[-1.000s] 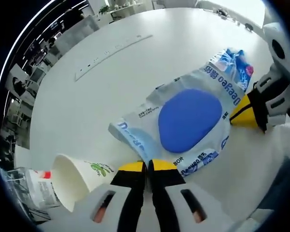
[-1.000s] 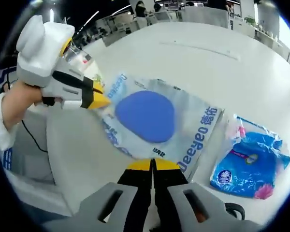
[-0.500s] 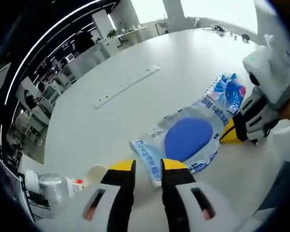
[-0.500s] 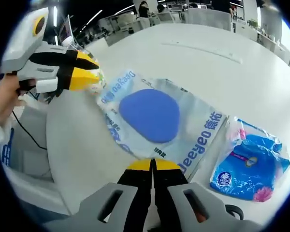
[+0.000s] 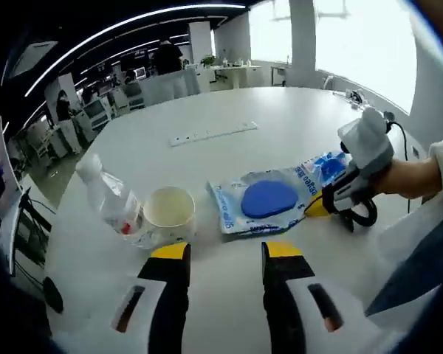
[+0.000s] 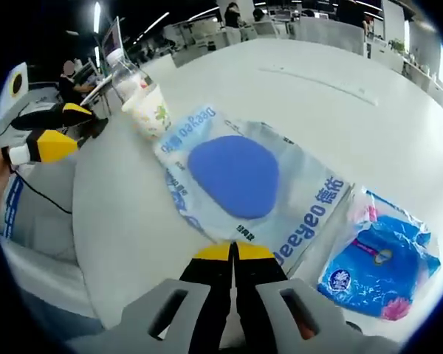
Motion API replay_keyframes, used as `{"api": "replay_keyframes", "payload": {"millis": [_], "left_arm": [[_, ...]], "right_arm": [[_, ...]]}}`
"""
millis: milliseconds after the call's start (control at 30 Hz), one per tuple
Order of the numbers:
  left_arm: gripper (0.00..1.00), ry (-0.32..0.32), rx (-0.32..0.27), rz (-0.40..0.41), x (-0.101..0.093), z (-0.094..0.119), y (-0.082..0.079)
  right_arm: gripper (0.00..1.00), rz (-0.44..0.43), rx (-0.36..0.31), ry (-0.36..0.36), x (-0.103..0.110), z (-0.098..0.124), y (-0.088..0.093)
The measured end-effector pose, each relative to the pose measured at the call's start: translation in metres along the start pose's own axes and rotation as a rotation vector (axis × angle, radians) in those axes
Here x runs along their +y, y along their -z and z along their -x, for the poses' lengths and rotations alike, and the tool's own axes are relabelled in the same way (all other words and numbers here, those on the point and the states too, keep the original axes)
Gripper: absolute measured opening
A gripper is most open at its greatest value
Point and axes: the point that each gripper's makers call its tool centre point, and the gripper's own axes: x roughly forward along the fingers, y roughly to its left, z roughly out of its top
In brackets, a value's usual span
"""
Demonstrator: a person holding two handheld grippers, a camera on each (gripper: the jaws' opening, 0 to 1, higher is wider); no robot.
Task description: Arrange the tabletop items into an orderly group along one side of the table until the central work area is clear of visible clutter.
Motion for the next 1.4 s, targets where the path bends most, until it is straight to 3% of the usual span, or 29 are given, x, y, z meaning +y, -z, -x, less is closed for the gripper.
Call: {"api": "replay_keyframes", "payload": {"millis": [133, 267, 433, 567, 633, 733, 800, 967, 1167, 1400], "left_arm": [[0.38, -0.021, -0.002, 0.059, 0.009, 0.015, 0.016], [0.38, -0.036, 0.0, 0.101, 0.012, 0.029, 0.029], [0.5, -0.023, 0.007, 0.121, 0.016, 0.039, 0.035], [0.66, -0.018, 0.007, 0.161, 0.019, 0.044, 0.036], [0.7, -0.018, 0.008, 0.17, 0.021, 0.046, 0.037], [0.74, -0.024, 0.007, 0.172, 0.023, 0.05, 0.04], [0.8, -0.019, 0.005, 0.181, 0.024, 0.051, 0.041], [0.99, -0.017, 0.004, 0.211, 0.028, 0.049, 0.045], [1.0, -0.01, -0.013, 0.236, 0.034, 0.048, 0.041], [1.0, 0.002, -0.01, 0.224, 0.032, 0.044, 0.039]], "right_arm": [[0.0, 0.081, -0.012, -0.019, 0.001, 0.0, 0.001], [0.0, 0.084, -0.007, -0.045, 0.0, 0.001, 0.001], [0.0, 0.089, -0.014, -0.074, 0.006, 0.002, 0.002], [0.02, 0.185, -0.096, -0.088, 0.013, 0.005, -0.01], [0.11, 0.202, -0.174, -0.083, 0.017, 0.011, -0.024], [0.21, 0.159, -0.276, -0.078, 0.021, 0.03, -0.045], [0.32, 0.141, -0.309, -0.049, 0.017, 0.04, -0.049], [0.58, 0.076, -0.347, 0.015, 0.003, 0.061, -0.041], [0.79, -0.006, -0.368, 0.076, -0.012, 0.083, -0.026], [0.82, -0.048, -0.374, 0.096, -0.015, 0.099, -0.014]]}}
